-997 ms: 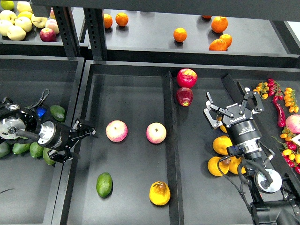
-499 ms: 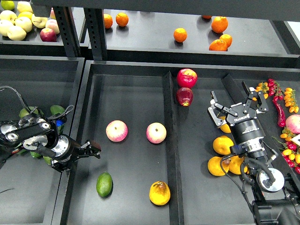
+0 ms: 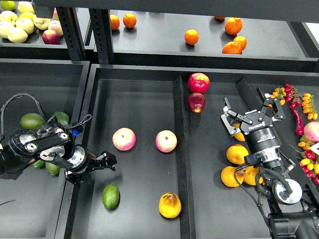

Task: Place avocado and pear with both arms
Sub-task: 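Lower the left gripper and grasp the small green avocado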

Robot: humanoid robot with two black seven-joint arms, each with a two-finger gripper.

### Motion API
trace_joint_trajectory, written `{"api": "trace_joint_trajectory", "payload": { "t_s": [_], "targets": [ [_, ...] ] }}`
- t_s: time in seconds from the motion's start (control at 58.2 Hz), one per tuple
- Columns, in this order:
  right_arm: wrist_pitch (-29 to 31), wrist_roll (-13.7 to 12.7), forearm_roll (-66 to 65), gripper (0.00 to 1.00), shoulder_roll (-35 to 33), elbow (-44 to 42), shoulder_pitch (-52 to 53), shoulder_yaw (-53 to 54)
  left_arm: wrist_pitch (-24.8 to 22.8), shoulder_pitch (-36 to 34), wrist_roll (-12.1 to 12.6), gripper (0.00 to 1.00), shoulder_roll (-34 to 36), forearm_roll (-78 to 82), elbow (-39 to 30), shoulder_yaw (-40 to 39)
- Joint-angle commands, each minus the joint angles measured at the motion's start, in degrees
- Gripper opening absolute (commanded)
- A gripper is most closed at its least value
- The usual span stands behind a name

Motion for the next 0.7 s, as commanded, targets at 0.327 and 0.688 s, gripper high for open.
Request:
{"api": "trace_joint_trajectory", "payload": {
  "t_s": [0.327, 0.688],
  "targets": [
    [0.0, 0.0, 0.0, 0.99, 0.0, 0.0, -0.1, 0.0, 0.0, 0.9, 0.0, 0.99, -3.1, -0.1, 2.6, 0.1],
    [0.0, -0.2, 0.0, 0.99, 0.0, -0.4, -0.1, 0.0, 0.0, 2.8, 0.0, 0.98, -3.9, 0.1, 2.9, 0.7]
  ]
}}
